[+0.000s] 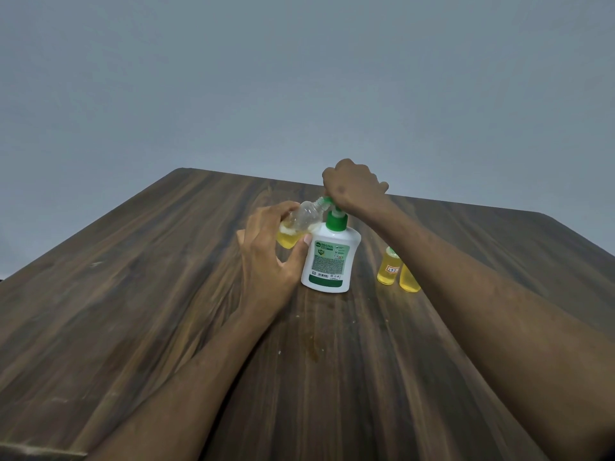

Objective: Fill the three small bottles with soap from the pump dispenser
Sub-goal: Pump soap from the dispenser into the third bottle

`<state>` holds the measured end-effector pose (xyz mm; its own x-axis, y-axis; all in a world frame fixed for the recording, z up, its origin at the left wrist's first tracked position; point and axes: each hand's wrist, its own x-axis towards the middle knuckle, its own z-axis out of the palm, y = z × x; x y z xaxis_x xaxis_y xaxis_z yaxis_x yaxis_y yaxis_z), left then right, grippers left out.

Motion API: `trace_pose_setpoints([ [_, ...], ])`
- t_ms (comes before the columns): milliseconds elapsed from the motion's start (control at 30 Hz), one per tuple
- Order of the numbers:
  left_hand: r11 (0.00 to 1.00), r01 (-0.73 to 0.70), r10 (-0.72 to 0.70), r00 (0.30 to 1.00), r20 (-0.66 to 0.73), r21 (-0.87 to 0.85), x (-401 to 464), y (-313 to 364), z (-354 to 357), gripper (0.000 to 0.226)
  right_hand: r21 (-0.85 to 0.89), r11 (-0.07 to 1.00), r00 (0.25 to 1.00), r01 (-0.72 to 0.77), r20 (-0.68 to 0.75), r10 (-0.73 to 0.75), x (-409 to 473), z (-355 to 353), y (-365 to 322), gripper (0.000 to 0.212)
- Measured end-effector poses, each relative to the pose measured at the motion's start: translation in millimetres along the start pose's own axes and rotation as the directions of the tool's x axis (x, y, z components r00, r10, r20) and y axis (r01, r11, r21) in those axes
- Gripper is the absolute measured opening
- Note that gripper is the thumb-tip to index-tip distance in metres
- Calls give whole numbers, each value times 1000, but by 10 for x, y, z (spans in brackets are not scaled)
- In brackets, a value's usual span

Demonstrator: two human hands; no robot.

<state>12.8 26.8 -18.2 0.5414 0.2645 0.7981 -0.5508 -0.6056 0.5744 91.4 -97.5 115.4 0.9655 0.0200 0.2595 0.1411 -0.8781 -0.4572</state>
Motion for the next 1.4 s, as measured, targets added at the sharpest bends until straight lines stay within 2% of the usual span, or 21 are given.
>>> trace_pose_setpoints([
  [367,1000,-3,3,1000,-7,5,10,-7,4,39,20,999,999,-25,31,25,-2,8,12,15],
  [700,1000,-2,2,1000,0,5,10,3,5,40,33,999,1000,-11,-13,12,10,-2,21,22],
  [800,1000,2,-2,1000,1,6,10,7,-6,40,8,1000,1000,-27,3,27,12,24,16,18],
  [933,1000,12,-12,1000,3,3,7,6,-2,41,26,1000,1000,-13,-16,13,17,8,12,24],
  [1033,1000,11,-11,1000,8,11,12,-3,0,42,9,1000,1000,-28,-2,28,17,38,17,19],
  [1167,1000,18,-18,1000,2,19,14,-20,12,41,66,998,1000,-16,-21,18,16,28,22,28],
  [1267,1000,7,-7,1000,0,30,12,-27,3,38,27,999,1000,-19,-2,19,15,19,16,19],
  [1400,1000,2,-2,1000,-10,22,10,-19,7,36,47,999,1000,-10,-10,11,14,0,15,21],
])
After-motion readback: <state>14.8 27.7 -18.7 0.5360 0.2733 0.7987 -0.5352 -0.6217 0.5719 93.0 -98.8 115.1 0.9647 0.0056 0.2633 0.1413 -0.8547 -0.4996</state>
